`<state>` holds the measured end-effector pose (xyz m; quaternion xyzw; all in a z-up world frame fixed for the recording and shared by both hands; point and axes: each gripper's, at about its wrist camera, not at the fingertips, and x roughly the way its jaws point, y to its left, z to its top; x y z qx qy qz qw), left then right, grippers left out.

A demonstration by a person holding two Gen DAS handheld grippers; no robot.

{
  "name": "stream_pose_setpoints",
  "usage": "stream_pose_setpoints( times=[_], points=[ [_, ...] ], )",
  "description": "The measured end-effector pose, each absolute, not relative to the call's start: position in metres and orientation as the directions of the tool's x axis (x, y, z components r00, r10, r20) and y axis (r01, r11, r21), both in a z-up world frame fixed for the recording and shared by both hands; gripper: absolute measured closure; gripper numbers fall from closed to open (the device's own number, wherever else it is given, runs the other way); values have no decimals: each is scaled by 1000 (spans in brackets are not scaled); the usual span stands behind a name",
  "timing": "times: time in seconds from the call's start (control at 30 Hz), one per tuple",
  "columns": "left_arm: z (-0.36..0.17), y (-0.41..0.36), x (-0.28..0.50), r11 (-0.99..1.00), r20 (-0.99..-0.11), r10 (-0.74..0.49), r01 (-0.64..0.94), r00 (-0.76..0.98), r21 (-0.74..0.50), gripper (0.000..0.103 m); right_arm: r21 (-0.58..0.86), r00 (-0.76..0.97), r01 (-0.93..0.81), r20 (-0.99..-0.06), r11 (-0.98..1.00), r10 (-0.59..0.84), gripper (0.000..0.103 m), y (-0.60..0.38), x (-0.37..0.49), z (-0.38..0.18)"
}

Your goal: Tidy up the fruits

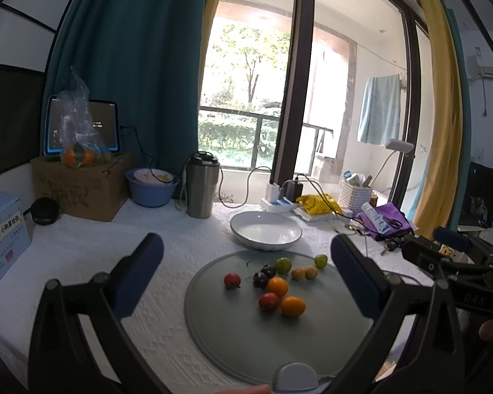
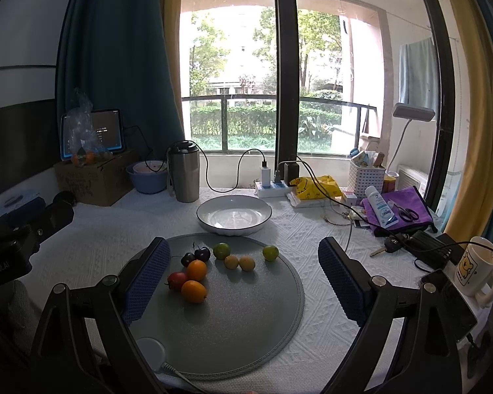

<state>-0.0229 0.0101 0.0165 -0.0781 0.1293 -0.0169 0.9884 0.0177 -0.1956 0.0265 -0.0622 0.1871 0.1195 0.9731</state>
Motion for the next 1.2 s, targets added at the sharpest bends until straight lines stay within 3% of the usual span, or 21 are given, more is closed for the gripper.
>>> stream_pose_setpoints(
  times=[0.53, 0.8, 1.07, 1.2],
  points=[
    [5, 11, -16, 985, -288, -67, 17, 955, -171, 0, -72, 891, -261, -400, 963, 212, 9, -194, 21, 19],
    [-31, 14, 12, 978, -431, -105, 14, 896, -209, 0, -40, 858, -282, -458, 958, 234, 9, -193, 35, -1],
    [-68, 11, 41, 977, -546, -131, 13, 827, -213, 1, -7, 744, -358, -606, 934, 281, 10, -168, 76, -51],
    [-83, 11, 53, 975, -591, -146, 16, 793, -219, 1, 5, 689, -388, -663, 922, 293, 20, -159, 92, -71]
  ],
)
